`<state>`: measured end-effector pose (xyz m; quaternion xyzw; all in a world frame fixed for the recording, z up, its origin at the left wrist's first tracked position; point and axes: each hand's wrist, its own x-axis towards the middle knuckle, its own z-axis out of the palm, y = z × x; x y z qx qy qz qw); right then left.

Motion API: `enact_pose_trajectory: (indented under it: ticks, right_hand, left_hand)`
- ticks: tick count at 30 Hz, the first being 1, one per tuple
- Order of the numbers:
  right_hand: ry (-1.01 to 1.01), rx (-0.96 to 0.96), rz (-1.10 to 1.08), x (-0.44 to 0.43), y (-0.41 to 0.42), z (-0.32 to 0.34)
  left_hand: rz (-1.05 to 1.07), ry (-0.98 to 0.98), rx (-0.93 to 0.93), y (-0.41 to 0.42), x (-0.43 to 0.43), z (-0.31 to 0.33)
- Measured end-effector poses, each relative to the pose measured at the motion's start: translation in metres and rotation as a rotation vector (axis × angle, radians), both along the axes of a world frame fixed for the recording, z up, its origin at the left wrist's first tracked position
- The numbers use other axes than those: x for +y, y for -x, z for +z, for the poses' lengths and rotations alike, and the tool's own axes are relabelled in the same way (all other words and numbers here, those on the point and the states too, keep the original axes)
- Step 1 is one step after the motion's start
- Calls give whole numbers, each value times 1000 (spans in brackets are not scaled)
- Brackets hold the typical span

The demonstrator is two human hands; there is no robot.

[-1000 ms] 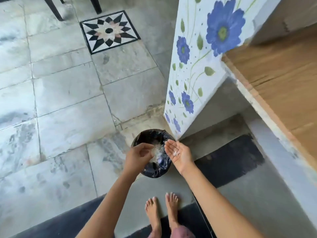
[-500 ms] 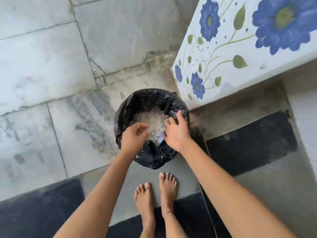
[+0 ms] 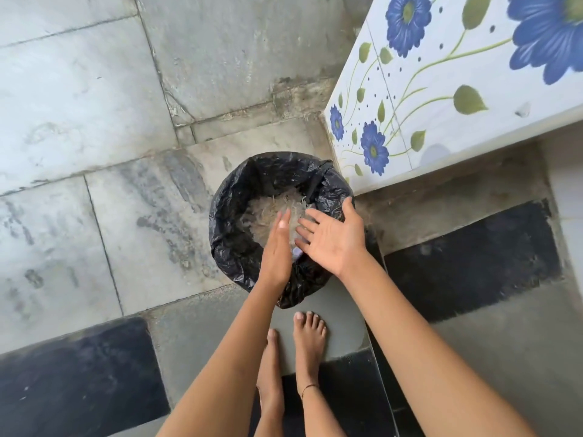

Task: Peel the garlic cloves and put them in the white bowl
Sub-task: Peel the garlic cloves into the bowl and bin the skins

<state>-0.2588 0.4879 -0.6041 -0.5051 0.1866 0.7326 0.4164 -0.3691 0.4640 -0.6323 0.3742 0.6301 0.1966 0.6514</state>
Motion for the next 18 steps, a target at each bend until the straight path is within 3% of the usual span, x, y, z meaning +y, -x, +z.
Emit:
enact_pose_trajectory:
  ticks: [2,4,8,14,18]
  right_hand:
    - [21,-23,38,1,2,-1]
    - [16,9,46,1,8,8]
    - [-74,-53,8,0,13,36]
    - [-77,-476,304,-14,21,122]
    - [-148,-1020,581,-37,23,215]
  left_hand:
    - [-44,-86,-123,-10,7,16]
    - [-124,-114,-132,-13,0,17]
    - [42,106,-2,9,5,23]
    - [-58,-164,290,38,16,133]
    - [-139,-317,320,56,5,248]
